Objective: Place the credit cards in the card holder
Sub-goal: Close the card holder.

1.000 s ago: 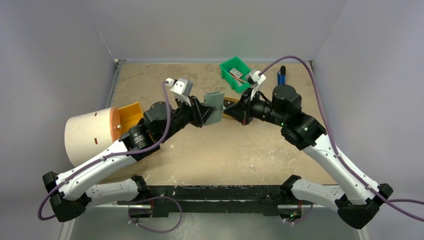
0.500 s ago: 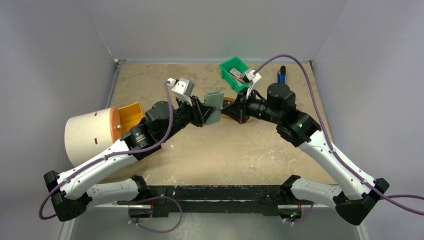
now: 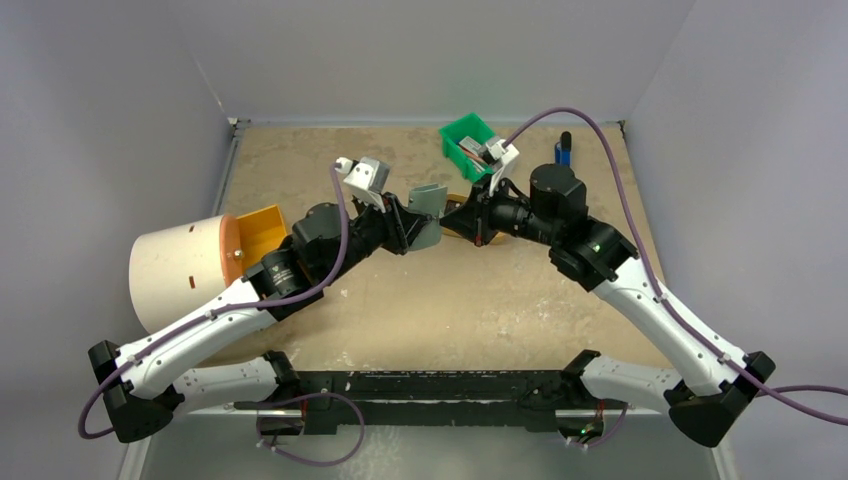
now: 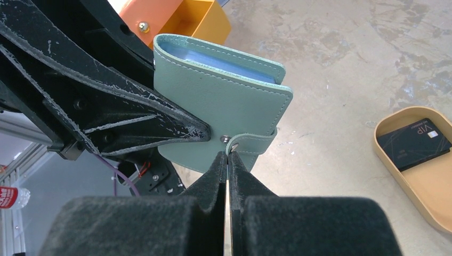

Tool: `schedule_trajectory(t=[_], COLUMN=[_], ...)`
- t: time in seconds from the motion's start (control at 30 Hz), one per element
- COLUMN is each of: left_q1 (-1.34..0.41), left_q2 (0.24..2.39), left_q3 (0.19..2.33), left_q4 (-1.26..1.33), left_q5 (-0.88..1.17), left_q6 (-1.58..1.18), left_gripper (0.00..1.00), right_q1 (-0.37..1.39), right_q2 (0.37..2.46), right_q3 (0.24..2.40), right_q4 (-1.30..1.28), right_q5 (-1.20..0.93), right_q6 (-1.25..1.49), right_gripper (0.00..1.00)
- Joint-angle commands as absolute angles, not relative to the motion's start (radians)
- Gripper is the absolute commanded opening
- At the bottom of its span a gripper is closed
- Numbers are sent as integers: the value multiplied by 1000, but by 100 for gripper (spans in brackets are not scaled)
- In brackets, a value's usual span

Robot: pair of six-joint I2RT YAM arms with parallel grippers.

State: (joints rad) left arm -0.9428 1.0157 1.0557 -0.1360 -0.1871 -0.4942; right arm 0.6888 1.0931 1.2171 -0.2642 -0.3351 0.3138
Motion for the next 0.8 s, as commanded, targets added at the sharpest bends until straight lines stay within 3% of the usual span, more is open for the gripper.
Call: schedule_trajectory(t=[0.0,0.77], left_q1=[-946,-950], left_q2=[1009,1005], left_q3=[1062,1076], left_q4=[-51,-46], left_q5=[-165,-173], left_q6=[-502,-508], left_gripper=[0,0], right_q1=[689,688], right_q2=[1096,1129], right_q3=[1271,1302], right_q4=[-211,-277], right_q5=[-335,-348], right_q6=[321,261], right_gripper=[0,0])
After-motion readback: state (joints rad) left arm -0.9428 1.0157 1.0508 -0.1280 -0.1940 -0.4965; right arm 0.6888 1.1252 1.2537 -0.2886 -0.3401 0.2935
